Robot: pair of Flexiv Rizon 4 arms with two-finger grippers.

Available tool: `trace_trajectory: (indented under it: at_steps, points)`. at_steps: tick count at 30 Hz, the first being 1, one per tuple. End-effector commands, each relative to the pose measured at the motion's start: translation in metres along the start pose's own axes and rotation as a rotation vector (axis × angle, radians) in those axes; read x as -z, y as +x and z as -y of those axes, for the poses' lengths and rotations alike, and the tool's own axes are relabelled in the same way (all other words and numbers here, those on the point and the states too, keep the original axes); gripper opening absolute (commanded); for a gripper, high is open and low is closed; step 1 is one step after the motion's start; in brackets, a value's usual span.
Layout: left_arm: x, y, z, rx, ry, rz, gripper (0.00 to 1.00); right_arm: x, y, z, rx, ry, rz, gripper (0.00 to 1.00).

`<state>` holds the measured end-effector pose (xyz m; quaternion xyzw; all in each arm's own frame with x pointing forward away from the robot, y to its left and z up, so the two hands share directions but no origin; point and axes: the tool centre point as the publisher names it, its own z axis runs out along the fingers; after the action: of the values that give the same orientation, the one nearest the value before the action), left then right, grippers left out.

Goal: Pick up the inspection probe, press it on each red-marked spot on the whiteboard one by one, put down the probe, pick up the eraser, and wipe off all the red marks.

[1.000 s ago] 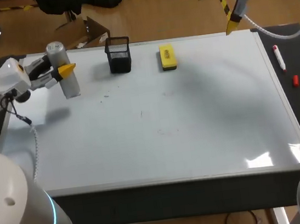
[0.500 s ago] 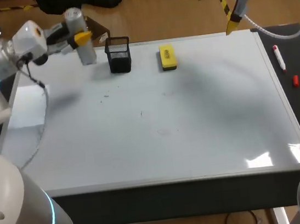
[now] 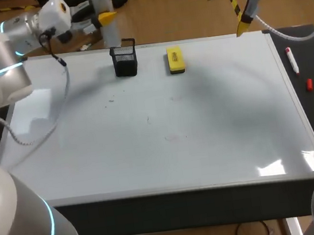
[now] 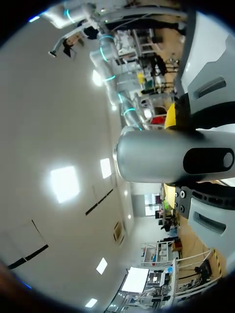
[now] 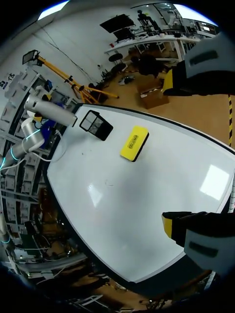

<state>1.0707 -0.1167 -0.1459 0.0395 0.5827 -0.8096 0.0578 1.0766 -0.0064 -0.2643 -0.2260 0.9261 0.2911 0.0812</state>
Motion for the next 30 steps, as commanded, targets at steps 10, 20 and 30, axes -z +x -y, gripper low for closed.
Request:
trace_trajectory:
  at_steps: [10,20,30]
  points:
    - [-0.011,-0.028,-0.031,0.033,0.012,-0.175,0.00,0.001,0.000,0.000,0.001,0.003,-0.004,1.00]
    - [-0.007,-0.025,-0.053,0.068,-0.022,-0.170,0.00,0.001,0.000,0.000,0.001,0.003,-0.004,1.00]
    - [0.000,-0.022,-0.078,0.079,-0.038,-0.158,0.00,0.001,0.000,0.000,0.001,0.003,-0.004,1.00]
